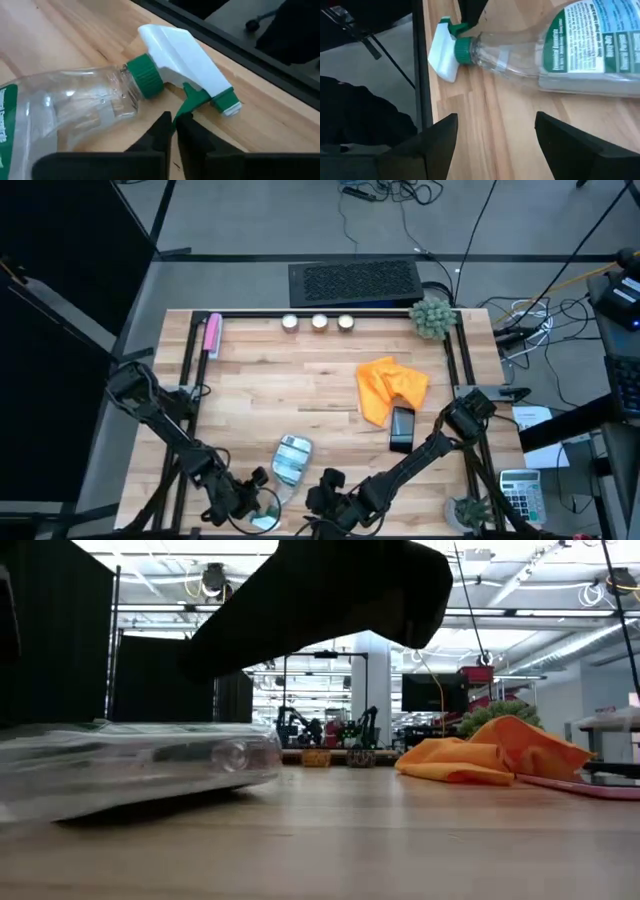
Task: Apply microfiber cloth
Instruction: Adjust the spray bottle
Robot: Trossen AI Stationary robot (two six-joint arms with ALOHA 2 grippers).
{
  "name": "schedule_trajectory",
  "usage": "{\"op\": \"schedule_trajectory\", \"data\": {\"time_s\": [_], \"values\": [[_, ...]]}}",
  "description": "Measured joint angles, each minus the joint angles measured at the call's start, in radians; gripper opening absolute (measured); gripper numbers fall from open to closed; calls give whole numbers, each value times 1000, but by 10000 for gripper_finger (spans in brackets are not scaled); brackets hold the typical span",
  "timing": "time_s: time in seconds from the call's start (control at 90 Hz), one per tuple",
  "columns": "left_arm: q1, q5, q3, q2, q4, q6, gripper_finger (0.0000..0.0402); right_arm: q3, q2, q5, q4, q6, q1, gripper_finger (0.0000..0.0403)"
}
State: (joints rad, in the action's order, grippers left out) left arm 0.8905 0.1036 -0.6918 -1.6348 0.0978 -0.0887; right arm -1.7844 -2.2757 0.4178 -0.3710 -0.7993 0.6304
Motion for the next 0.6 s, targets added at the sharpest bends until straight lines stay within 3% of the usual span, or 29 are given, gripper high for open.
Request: {"op": "schedule_trajectory", "data": {"time_s": [0.222, 0.4, 0.6], "values": [[-5, 0, -5, 0, -4, 6, 0, 0, 7, -18, -9, -18, 0, 247], [-5, -24, -41, 0, -3, 82, 0, -1, 98, -31, -43, -51, 6, 247], [-5, -27, -89, 14, -2, 83, 0, -1, 165, 25, -82, -52, 46, 247]]}}
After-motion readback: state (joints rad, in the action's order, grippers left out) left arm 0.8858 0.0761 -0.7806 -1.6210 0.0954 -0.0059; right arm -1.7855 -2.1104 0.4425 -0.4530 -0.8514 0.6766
